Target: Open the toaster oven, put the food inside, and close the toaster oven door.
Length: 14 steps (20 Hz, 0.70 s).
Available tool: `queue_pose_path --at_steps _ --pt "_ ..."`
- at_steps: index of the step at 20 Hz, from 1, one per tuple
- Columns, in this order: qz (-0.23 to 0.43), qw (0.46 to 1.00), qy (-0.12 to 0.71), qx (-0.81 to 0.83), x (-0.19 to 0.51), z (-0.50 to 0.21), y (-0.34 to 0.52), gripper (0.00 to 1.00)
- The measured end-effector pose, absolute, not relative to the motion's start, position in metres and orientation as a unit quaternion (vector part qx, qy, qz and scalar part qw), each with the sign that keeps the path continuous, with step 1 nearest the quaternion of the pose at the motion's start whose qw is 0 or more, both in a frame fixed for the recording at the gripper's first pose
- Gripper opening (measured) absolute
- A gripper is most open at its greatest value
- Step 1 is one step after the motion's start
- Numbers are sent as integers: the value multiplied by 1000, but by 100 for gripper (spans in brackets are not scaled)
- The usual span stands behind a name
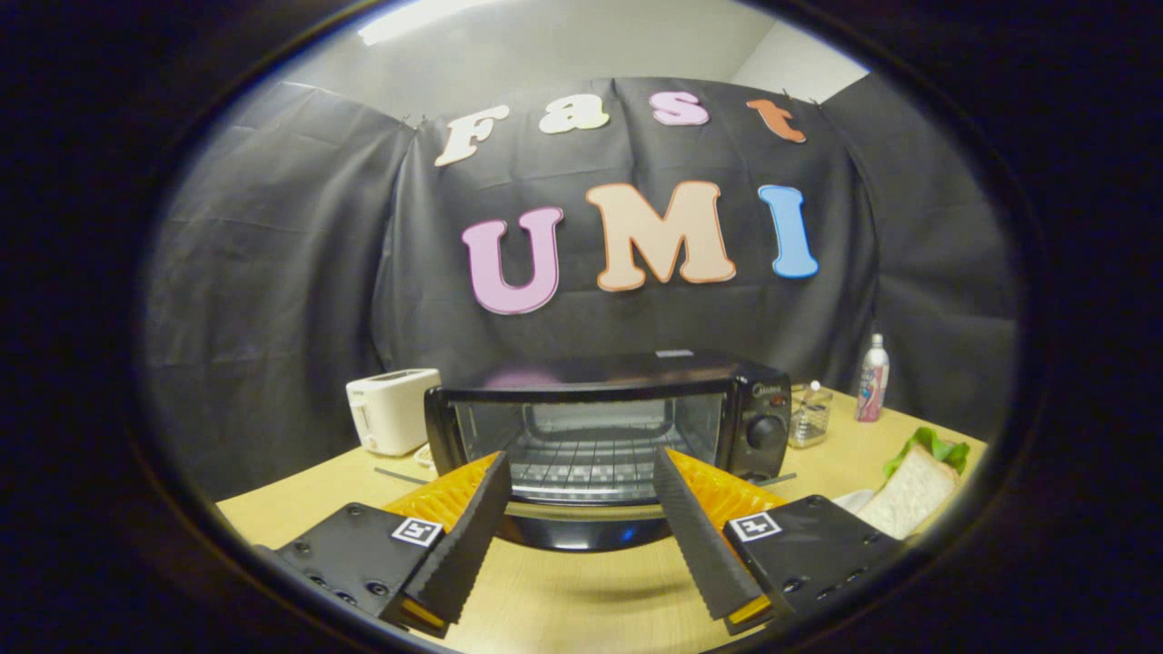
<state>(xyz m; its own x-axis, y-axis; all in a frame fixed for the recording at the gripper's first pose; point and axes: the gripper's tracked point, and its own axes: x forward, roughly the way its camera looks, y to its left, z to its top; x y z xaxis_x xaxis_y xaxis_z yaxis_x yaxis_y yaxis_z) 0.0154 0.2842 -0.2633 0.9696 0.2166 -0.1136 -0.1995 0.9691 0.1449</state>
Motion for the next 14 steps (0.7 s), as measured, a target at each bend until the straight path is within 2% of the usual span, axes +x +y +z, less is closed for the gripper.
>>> queue_pose_path --at_steps 14 --pt "126 967 214 60 -24 -343 282 98"
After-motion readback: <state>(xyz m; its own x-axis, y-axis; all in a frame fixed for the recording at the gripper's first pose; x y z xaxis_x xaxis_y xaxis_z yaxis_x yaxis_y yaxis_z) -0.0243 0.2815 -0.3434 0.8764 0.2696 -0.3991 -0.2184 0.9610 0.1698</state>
